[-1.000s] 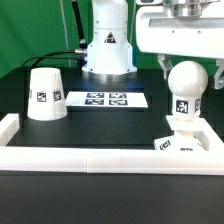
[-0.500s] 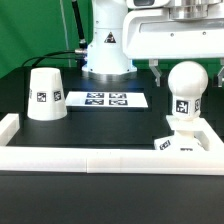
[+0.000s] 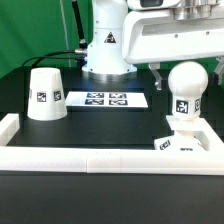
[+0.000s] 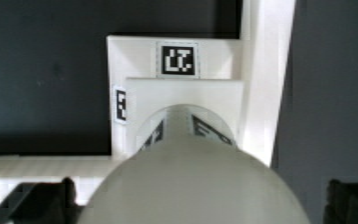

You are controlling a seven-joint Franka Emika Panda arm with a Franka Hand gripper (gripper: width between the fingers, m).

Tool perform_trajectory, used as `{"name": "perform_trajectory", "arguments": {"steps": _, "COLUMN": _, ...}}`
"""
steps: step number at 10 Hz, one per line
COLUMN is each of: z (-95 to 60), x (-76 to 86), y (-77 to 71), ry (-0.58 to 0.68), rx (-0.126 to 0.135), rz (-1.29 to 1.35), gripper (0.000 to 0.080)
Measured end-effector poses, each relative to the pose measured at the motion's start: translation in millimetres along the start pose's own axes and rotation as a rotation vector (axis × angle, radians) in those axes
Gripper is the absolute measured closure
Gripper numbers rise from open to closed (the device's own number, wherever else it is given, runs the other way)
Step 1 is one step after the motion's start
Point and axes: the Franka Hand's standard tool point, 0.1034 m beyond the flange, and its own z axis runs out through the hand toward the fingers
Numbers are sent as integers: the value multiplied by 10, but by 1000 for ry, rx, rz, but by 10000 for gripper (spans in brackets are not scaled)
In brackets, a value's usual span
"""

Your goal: Assemble lamp

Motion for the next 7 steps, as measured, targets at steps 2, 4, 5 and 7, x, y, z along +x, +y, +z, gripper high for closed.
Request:
{"name": "perform_trajectory", "arguments": {"steps": 2, "z": 1, "x": 21, "y": -3, "ry": 2, "rx": 0, "rz": -106, "gripper": 101}}
{"name": "perform_trajectory", "arguments": {"steps": 4, "z": 11, "x": 46, "y": -4, "ry": -9, "rx": -2, "rz": -230, "gripper": 101}}
{"name": "perform_trajectory", "arguments": {"steps": 5, "z": 6, "x": 67, "y": -2, "ry": -10, "rx": -8, "rz": -297, "gripper": 101}}
{"name": "perform_trajectory", "arguments": {"steps": 7, "z": 4, "x": 68, "y": -2, "ry": -10, "rx": -8, "rz": -410, "gripper": 101}}
